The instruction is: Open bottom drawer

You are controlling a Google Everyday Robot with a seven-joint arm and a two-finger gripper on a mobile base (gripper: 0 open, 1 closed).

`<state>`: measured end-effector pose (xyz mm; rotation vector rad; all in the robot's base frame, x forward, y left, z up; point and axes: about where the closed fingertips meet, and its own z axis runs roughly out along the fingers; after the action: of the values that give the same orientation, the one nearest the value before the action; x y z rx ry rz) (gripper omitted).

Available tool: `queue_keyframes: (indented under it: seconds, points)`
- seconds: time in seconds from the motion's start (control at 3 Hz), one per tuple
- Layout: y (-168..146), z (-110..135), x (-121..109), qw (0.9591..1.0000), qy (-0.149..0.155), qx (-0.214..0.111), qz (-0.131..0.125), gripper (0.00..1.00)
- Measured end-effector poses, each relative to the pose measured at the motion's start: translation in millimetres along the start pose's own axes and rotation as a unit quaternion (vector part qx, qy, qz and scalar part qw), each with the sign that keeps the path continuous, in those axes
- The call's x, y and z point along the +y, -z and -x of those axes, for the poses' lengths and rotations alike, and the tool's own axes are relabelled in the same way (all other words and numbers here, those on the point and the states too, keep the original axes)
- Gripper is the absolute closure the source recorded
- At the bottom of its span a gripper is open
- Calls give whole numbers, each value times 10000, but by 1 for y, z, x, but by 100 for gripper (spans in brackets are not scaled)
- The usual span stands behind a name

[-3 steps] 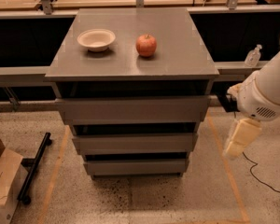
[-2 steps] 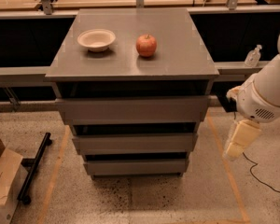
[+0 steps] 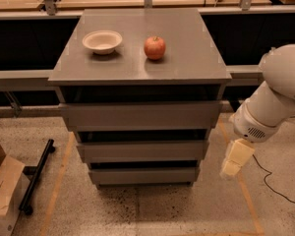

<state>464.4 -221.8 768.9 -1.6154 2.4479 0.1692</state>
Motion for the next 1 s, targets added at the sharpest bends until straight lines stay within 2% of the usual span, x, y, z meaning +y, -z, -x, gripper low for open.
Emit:
queue_keyframes:
  seconds: [0.33, 0.67, 1.0]
  points:
    - [-55, -11, -8, 9990, -322, -57, 310, 0]
    - [-124, -20, -15, 9947, -841, -351, 480, 0]
    - [-121, -19, -15, 9951, -803, -340, 461, 0]
